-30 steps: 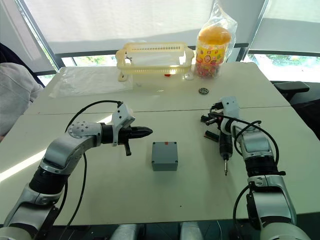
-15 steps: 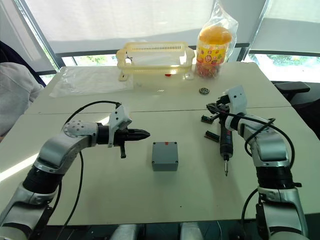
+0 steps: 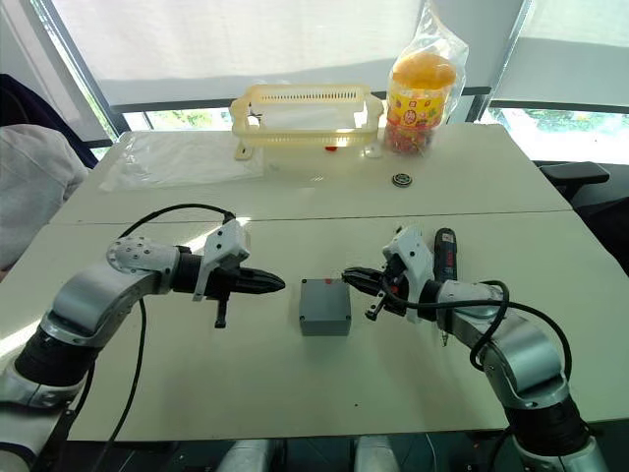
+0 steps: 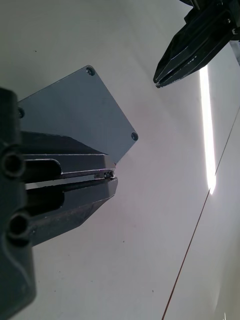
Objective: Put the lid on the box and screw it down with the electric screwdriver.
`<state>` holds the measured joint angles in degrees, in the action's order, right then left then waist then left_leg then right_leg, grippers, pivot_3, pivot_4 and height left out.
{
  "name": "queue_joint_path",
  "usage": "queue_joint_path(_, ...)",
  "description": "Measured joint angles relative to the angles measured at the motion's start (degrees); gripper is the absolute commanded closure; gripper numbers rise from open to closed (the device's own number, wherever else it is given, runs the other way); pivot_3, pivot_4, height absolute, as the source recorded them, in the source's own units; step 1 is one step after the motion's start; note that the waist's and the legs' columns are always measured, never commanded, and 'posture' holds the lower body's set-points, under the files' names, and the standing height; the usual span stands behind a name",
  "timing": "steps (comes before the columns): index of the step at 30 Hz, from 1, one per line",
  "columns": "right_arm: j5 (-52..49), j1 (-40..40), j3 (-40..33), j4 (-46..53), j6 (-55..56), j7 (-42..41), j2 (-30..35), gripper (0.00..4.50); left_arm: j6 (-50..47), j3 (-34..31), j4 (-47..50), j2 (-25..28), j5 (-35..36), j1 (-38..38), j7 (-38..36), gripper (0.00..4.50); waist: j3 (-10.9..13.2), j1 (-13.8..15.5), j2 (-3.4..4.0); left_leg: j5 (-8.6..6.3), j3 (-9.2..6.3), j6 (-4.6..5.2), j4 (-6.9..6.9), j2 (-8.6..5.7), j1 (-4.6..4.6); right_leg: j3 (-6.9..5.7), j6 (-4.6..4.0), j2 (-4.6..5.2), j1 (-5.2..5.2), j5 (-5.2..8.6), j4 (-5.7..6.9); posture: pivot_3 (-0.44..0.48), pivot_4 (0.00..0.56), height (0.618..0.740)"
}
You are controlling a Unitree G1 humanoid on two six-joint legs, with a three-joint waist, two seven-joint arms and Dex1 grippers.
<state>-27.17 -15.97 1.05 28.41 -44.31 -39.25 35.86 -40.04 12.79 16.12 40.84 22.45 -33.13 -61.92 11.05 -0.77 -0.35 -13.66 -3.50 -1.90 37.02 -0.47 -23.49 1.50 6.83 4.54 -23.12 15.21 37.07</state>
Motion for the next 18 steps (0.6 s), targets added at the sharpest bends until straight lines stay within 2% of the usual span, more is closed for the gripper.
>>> queue_joint_path(18,2.36,-0.42,0.79,-4.05,2.69,-1.6,0.7,4.44,0.01,-0.01,0.53,-0.18,-0.01,1.0,1.85,4.5,0.0,-0.01,0.0,0.0,0.0,0.0,0.0,0.0,0.0,0.0,0.0,0.0,0.0,0.0,0.0,0.0,0.15,0.74)
